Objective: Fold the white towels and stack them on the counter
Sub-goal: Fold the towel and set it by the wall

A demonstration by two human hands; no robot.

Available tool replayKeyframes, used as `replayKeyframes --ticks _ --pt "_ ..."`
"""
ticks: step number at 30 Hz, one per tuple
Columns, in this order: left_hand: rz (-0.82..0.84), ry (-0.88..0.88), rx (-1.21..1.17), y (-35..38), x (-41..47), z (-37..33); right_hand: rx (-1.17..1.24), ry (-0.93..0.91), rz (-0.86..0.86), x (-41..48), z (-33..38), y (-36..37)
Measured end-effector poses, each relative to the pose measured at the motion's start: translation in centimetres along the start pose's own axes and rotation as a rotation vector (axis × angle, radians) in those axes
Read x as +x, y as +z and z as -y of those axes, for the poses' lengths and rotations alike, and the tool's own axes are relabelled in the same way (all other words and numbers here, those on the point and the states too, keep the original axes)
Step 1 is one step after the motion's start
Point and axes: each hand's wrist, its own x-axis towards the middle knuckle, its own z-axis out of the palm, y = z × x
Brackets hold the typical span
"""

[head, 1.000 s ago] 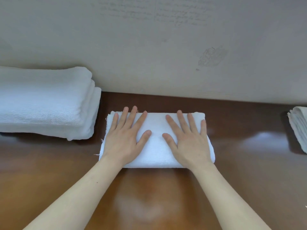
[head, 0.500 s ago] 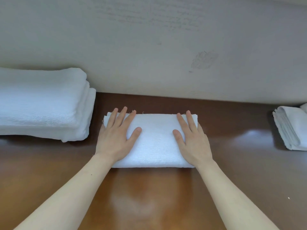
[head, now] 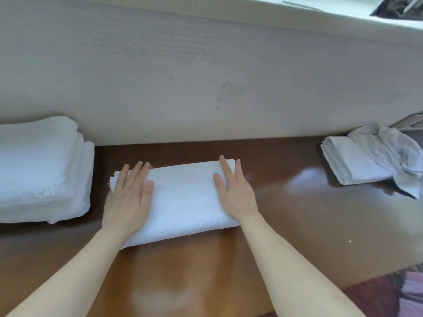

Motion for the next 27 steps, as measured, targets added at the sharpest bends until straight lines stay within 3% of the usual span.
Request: replayKeyframes --ticks 7,10,15,20,23,27 --pt "-0.002 -0.005 -0.008 0.2 -1.5 0.8 -0.139 -0.005 -0.065 -0.5 0.5 0.2" --pt "-0.075 -0.071 -0.131 0.1 -3.6 0.8 -0.128 0.023 -0.090 -0.7 0.8 -0.1" --pt "-0.268 -0.507 -0.538 0.0 -5.0 -0.8 0.166 0.224 -0.105 -0.4 0.9 -0.6" --pt "-0.198 -0.744 -0.603 -1.1 -3.5 -1.5 0.298 0.368 -0.042 1.0 0.5 -0.9" --pt "-0.070 -0.768 -0.634 -1.7 -3.1 -1.2 0.312 0.346 -0.012 1.4 0.3 -1.1" --pt "-0.067 -0.753 -0.702 -2.0 -3.5 -1.0 0.324 0.272 -0.003 1.0 0.0 -1.8"
